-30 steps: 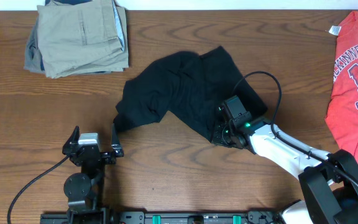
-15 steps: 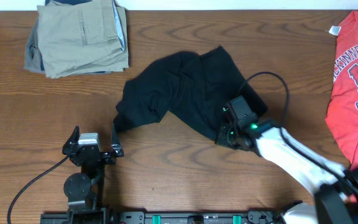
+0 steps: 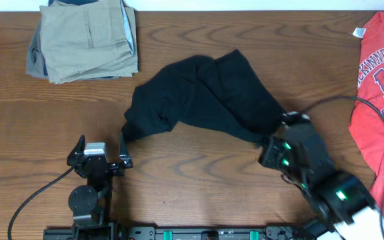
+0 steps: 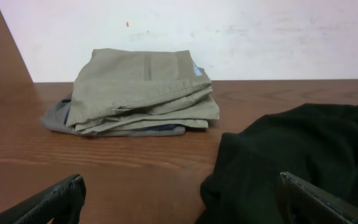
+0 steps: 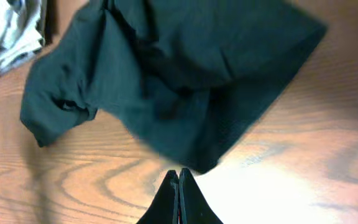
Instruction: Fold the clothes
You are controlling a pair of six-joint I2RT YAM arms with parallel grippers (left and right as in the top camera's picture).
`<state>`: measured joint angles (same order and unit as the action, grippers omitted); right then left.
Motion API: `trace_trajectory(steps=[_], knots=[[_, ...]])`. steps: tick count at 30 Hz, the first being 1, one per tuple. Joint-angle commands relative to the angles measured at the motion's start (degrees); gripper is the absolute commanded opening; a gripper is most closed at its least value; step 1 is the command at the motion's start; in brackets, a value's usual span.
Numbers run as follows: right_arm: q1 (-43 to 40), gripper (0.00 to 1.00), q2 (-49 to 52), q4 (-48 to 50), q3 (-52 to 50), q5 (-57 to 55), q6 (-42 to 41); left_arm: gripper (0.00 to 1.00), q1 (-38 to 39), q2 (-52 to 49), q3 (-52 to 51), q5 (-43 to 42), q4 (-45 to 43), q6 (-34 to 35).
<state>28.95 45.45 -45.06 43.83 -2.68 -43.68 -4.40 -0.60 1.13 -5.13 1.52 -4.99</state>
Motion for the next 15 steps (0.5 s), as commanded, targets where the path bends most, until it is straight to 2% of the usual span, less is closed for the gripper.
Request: trace_trajectory(steps=[1,7,13,15], knots=[[-0.4,0.01,-4.8,-3.7,2.3,-5.0,-0.7,0.98,-0.2,0.4,-0.9,-0.4,2.0,-0.8],[-0.4,0.01,-7.4,-15.4,8.8,-13.4,-2.6,0.98,-0.2,0.4,-0.9,-0.4,2.0,-0.8],[-0.4,0.02,-6.6,-16.5,10.7,-12.3,-2.4,0.98,-0.2,0.4,-0.9,-0.4,2.0,-0.8],[-0.4,0.11,-4.9,-16.5,10.6,-12.3,-2.3,0.98,-0.2,0.4,-0.9,-0.4,2.0,-0.8]])
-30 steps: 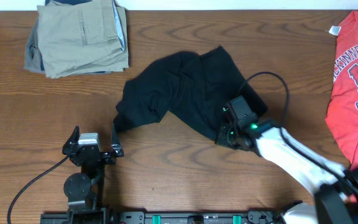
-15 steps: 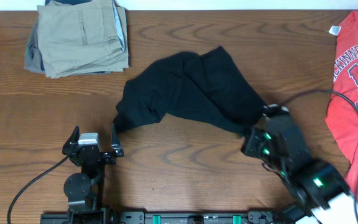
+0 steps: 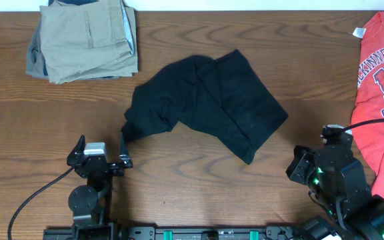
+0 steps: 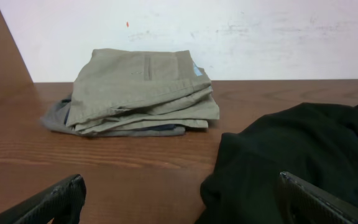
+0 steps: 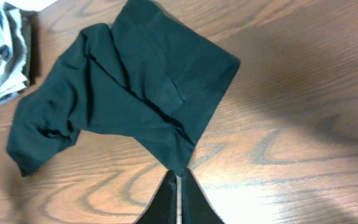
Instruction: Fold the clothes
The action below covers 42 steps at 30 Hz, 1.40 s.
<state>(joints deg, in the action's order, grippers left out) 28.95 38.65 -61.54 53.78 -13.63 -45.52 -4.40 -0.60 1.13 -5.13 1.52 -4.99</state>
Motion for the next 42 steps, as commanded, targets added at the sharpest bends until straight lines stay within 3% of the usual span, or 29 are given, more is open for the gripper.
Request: trace_trajectory(steps=[1,6,9,12,25,42], knots=[[-0.4,0.19,3.1,0.1,0.6,-1.4,-0.5,0.98,-0.2,0.4,-0.9,-0.4,2.0,-0.8],[-0.4,0.62,12.1,1.5,0.5,-0.2,-0.5,0.98,-0.2,0.4,-0.9,-0.4,2.0,-0.8],[-0.4,0.73,19.0,3.2,0.5,3.1,-0.5,0.98,-0.2,0.4,-0.9,-0.4,2.0,-0.8],[-0.4,0.78,27.6,5.5,0.5,5.4,-0.5,0.98,-0.2,0.4,-0.9,-0.4,2.0,-0.8],[-2.2,0.75,55.4,21.8,0.5,17.6,1.9,0.98,-0.2,0.4,-0.9,-0.4,2.0,-0.8],[-2.9,0.69,58.9,14.1,0.5,18.4,1.9,0.98,-0.2,0.4,-0.9,-0.4,2.0,-0.8]])
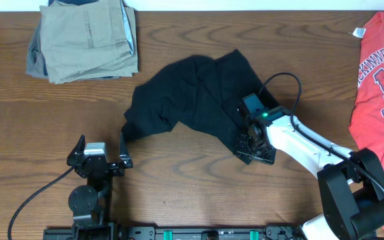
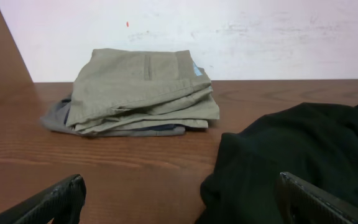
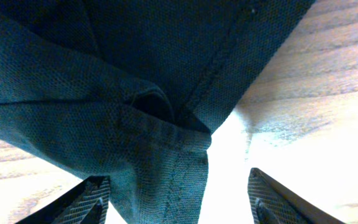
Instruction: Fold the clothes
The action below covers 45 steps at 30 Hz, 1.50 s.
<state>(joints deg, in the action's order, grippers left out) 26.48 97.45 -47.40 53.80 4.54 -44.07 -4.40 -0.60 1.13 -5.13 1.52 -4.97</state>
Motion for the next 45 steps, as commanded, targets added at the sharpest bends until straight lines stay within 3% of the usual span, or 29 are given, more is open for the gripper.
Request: trace_trajectory(steps=[1,9,13,15,16,17,26,45], knots=[[-0.4,0.68,0.2,0.4,0.5,0.3,0.4,0.98,-0.2,0.4,-0.9,-0.4,2.0,-0.8],[0.1,0.40,0.2,5.7,0.4,2.2,0.4,0.98,-0.2,0.4,-0.9,-0.4,2.0,-0.8],[1.1,0.34,0.2,6.8,-0.3,2.2,0.4,0.98,-0.2,0.4,-0.9,-0.4,2.0,-0.8],[1.2,0.18,0.2,7.1,-0.6,2.1,0.4,0.98,-0.2,0.4,-0.9,-0.4,2.0,-0.8],[1.2,0.05,0.2,7.3,-0.6,2.1,0.4,0.98,-0.2,0.4,-0.9,-0.4,2.0,-0.8],[1.2,0.01,0.2,7.4,-0.6,2.1,0.4,0.98,-0.2,0.4,-0.9,-0.4,2.0,-0.8],[0.9,0.01,-5.2,5.6,-0.2,-0.7,0.4,0.98,-0.2,0.4,-0.9,-0.4,2.0,-0.8],[8.4,0.01,-49.9,0.3,0.9,-7.4,2.6,0.98,-0.2,0.4,-0.9,-0.4,2.0,-0.8]])
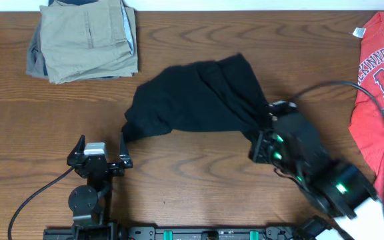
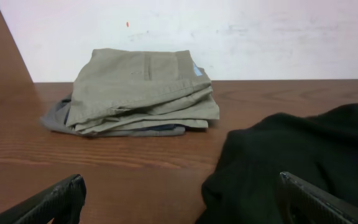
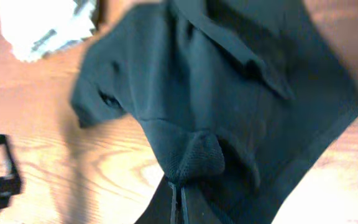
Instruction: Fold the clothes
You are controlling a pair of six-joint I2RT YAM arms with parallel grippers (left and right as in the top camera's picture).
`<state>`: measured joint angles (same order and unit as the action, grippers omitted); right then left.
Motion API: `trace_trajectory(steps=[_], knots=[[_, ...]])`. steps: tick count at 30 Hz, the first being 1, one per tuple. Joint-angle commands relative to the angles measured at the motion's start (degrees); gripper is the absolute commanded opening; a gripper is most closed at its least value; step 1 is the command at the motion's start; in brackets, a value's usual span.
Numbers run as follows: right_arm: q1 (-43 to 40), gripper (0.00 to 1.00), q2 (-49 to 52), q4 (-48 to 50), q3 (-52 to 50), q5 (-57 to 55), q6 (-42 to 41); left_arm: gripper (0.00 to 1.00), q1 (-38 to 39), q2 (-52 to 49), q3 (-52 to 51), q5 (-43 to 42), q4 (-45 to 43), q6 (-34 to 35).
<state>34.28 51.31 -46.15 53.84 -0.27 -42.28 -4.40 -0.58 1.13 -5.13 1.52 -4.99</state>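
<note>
A crumpled black shirt [image 1: 195,100] lies mid-table, and its near left end shows in the left wrist view as the black shirt [image 2: 297,162]. My right gripper [image 1: 262,139] hangs above the shirt's right end, which rises toward it. In the right wrist view the right gripper [image 3: 180,186] is shut on a bunched fold of the black shirt [image 3: 229,93], the rest hanging below. My left gripper [image 1: 102,143] rests open at the front left, short of the shirt. In its own view the left gripper [image 2: 179,196] has nothing between its fingers [image 2: 61,196].
A folded stack of khaki and grey clothes [image 1: 85,40] sits at the back left corner, seen in the left wrist view as the khaki stack [image 2: 142,90]. A red printed shirt [image 1: 379,87] lies along the right edge. Bare wooden table [image 1: 192,187] fronts the black shirt.
My right gripper was open, low over the black shirt's near right corner. Now it is shut on that cloth and higher, and the shirt's right end is drawn up. The left arm is unchanged.
First my right gripper was shut at the shirt's right end, the cloth stretched toward it. Then it stood shut to the right, apart from the shirt lying flat. Later it was open down on the near right corner, and now it holds that corner raised.
</note>
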Motion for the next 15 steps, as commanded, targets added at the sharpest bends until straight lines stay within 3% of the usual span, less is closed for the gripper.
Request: trace_trajectory(steps=[1,15], knots=[[0.6,0.01,-5.3,-1.5,0.8,-2.6,0.8,0.98,-0.2,0.3,-0.9,-0.4,2.0,-0.8],[0.6,0.01,-17.6,-11.4,2.3,-11.6,-0.1,0.98,-0.2,0.3,-0.9,-0.4,2.0,-0.8]])
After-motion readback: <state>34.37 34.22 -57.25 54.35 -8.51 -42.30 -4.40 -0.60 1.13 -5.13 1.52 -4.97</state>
